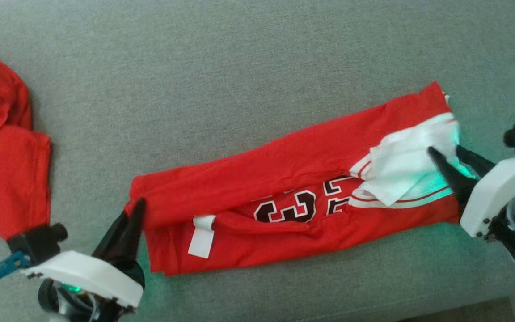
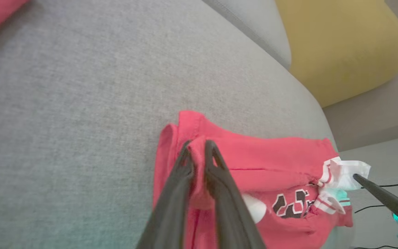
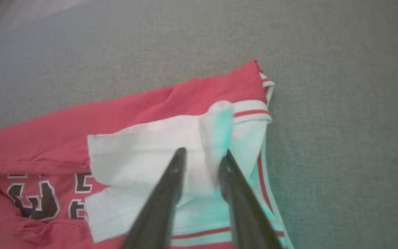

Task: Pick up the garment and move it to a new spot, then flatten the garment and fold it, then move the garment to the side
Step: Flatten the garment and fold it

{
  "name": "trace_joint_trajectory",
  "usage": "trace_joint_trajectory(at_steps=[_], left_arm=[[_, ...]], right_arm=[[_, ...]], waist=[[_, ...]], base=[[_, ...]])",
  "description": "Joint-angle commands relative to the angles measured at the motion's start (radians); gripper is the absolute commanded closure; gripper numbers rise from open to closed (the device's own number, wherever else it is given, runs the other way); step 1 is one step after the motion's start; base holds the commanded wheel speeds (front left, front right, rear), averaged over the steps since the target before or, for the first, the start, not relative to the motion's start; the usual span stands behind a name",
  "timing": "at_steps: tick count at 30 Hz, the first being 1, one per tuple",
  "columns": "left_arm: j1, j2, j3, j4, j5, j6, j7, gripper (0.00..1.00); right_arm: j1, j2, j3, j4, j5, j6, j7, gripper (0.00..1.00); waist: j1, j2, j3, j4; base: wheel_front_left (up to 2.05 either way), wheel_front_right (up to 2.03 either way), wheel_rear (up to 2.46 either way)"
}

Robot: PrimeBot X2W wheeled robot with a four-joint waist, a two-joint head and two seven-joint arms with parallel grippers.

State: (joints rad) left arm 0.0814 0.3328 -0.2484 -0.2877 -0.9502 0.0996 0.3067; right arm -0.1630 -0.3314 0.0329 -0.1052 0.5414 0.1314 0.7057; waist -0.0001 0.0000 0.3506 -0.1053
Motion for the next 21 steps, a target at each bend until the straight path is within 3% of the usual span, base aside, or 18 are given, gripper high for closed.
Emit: trace_joint_trajectory(at_steps=[1, 5, 9, 12, 16, 21], left_arm=[[-0.016, 0.013, 0.041, -0.017, 0.011, 0.006, -0.004, 0.0], [-0.024, 0.024, 0.028, 0.035, 0.095, 0.021, -0.051, 0.0], [-0.068, -0.011, 0.06, 0.058, 0.259, 0.026, -0.306, 0.0], [-0.084, -0.063, 0.015, 0.132, 0.393, 0.032, -0.498, 0.0], [-0.087, -0.123, -0.021, 0.186, 0.464, 0.023, -0.559, 0.0], [-0.085, -0.191, 0.002, 0.206, 0.551, -0.012, -0.568, 0.0]], right_arm=[[-0.001, -0.021, 0.01, -0.029, -0.012, -0.001, 0.002, 0.0], [-0.027, -0.003, -0.024, -0.002, -0.02, -0.001, 0.025, 0.0], [-0.079, 0.042, -0.102, 0.04, -0.053, -0.001, 0.055, 0.0], [-0.097, 0.071, -0.117, 0.115, -0.133, -0.001, 0.102, 0.0], [-0.049, 0.051, -0.072, 0.16, -0.14, -0.001, 0.189, 0.0], [-0.019, 0.044, -0.073, 0.193, -0.138, -0.001, 0.245, 0.0]], waist=[[0.0001, 0.0, 0.0, 0.001], [0.0001, 0.0, 0.0, 0.008], [0.0001, 0.0, 0.007, 0.02], [0.0001, 0.0, 0.007, 0.047], [0.0001, 0.0, 0.006, 0.08], [0.0001, 0.0, 0.006, 0.107]], base=[[0.0, 0.0, 0.0], [0.0, 0.0, 0.0], [0.0, 0.0, 0.0], [0.0, 0.0, 0.0], [0.0, 0.0, 0.0], [0.0, 0.0, 0.0]])
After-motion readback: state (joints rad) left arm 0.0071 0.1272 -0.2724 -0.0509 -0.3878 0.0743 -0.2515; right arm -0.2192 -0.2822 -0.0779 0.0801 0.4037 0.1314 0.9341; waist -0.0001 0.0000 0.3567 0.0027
